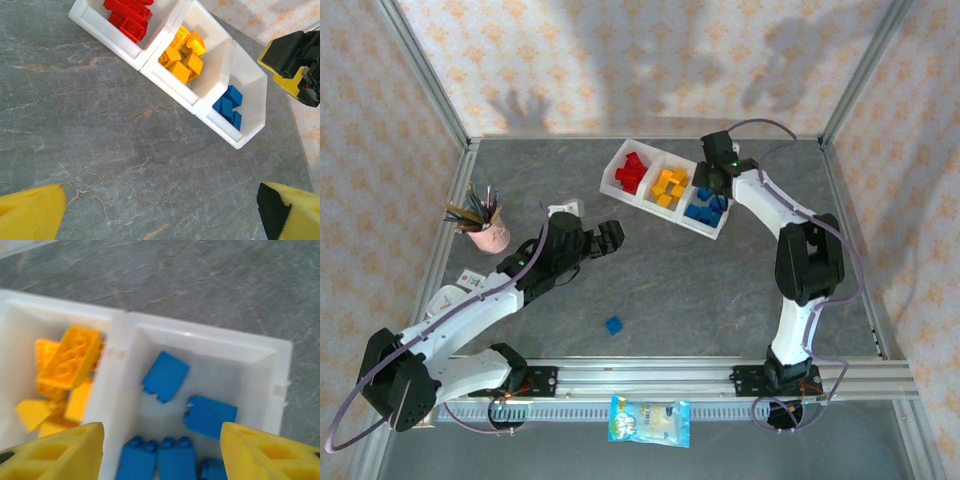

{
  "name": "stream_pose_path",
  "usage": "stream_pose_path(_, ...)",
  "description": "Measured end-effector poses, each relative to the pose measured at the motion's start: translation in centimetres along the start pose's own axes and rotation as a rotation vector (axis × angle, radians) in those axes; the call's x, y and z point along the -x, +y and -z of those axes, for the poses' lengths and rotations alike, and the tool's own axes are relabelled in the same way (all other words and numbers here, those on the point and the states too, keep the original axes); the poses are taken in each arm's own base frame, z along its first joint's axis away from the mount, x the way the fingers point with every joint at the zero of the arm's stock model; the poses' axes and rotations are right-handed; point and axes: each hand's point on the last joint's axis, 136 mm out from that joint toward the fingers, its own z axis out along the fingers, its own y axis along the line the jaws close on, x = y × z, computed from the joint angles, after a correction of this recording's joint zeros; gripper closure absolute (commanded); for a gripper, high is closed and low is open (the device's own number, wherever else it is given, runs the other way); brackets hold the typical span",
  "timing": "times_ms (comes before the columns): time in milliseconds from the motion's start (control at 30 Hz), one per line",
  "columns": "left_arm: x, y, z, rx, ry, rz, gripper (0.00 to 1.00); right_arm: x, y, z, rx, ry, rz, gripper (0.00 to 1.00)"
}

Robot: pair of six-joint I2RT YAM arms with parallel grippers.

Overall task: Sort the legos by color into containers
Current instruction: Place the lego in the container, then pick up the lego from the bottom-center of the table.

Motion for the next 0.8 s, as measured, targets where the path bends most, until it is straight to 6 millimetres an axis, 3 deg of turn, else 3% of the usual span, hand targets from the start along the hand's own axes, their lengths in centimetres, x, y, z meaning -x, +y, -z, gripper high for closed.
stream_pose_path(133, 0.5, 0.2, 1.4, 0.001, -0.019, 0.005, 0.01, -1.3, 4.2, 3.3, 0.092, -0.009, 0.079, 0.31)
stream_pose_path(300, 0.9, 0.6, 3.6, 0.012, -0.045, 0.008, 0.01, -5.0, 8.6, 7.0, 0.186, 0.01, 0.193, 0.28)
stream_pose_path(467, 0.9, 1.7, 5.4, 0.037, -0.061, 0.02, 0.01, -10.9, 11.7, 8.9, 0.24, 0.079, 0.319, 0.24)
stream_pose_path(800, -1.0, 5.4, 8.0, 0.13, -0.055, 0.084, 0.01, -25.5, 15.4, 12.1, 0.349, 0.248, 0.579, 0.16)
